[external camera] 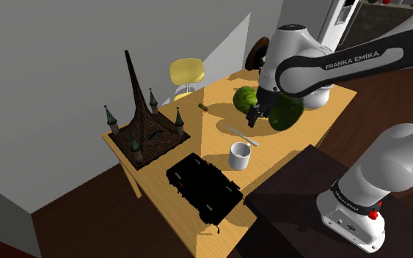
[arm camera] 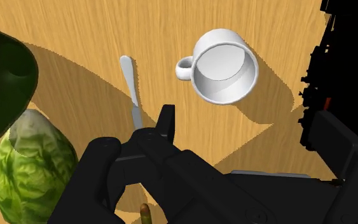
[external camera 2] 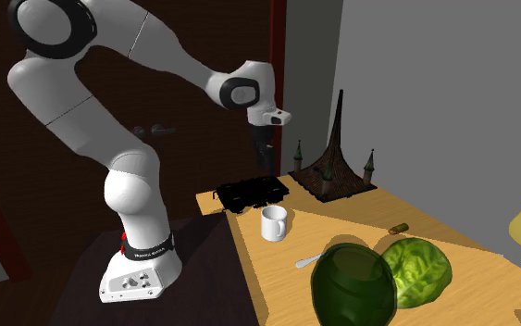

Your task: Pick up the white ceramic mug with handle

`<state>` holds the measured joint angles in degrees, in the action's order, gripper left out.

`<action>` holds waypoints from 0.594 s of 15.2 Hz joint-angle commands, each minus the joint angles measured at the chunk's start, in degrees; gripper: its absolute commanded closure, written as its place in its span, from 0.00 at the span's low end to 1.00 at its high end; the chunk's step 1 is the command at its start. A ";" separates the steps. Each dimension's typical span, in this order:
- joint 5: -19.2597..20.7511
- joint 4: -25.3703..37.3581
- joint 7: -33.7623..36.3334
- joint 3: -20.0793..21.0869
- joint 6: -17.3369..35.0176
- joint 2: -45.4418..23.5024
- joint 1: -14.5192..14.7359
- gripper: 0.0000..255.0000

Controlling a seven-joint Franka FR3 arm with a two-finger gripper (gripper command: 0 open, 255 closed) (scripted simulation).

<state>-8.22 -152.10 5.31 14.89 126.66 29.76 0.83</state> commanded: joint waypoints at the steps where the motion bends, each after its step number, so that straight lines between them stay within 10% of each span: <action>1: -0.12 -0.99 1.22 1.44 5.03 -4.13 -0.02 0.00; 9: 5.07 0.22 9.17 6.90 21.85 -23.28 -1.91 0.00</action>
<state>-4.49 -152.39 13.12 21.18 146.24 9.37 -0.64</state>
